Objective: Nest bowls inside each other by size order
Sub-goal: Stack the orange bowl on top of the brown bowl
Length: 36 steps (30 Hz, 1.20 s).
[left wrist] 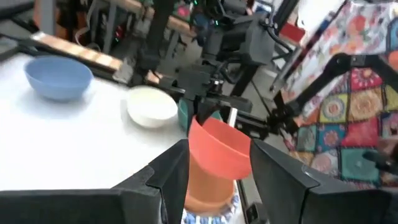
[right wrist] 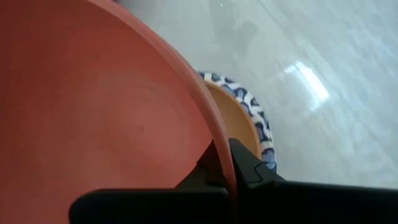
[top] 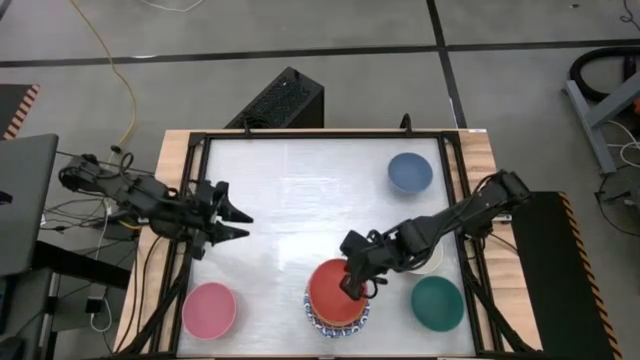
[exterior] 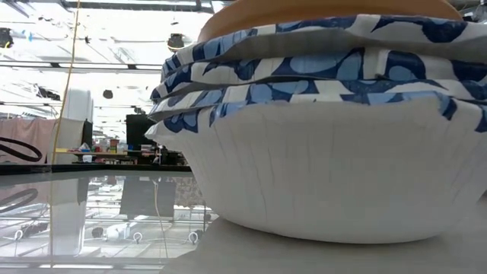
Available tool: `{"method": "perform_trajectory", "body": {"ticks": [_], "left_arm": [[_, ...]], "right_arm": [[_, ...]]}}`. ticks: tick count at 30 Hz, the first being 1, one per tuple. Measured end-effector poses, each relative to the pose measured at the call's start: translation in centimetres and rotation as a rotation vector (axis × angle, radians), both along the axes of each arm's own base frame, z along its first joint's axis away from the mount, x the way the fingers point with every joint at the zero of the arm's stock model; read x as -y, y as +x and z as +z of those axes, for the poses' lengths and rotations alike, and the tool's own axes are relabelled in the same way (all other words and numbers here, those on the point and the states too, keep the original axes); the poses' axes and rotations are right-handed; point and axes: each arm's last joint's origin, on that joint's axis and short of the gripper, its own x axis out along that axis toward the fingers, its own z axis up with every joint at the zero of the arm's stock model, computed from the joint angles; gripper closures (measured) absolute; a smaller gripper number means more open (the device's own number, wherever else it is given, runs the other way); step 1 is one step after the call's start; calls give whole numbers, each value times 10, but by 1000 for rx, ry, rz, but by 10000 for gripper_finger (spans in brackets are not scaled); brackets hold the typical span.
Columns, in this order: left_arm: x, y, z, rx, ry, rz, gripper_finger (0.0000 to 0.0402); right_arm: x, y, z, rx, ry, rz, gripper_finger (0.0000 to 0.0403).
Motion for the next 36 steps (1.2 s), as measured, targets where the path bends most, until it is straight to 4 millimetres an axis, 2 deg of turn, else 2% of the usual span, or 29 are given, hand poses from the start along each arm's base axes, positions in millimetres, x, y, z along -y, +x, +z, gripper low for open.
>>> {"method": "perform_trajectory", "body": {"ticks": [9, 14, 18, 27, 36], "left_arm": [[9, 4, -6, -57, -12, -48, 244], [11, 3, -7, -68, -28, -55, 244], [11, 3, -8, -78, -28, -53, 244], [10, 1, -16, -159, -45, -21, 244], [9, 1, -16, -161, -56, -17, 244]], "right_arm": [[-8, 11, -37, -178, -25, 50, 398], [-4, 10, -37, -189, -38, 55, 397], [-1, 10, -36, -201, -31, 53, 374], [-1, 10, -47, -232, -8, 93, 357], [4, 14, -45, -225, 22, 105, 289]]}}
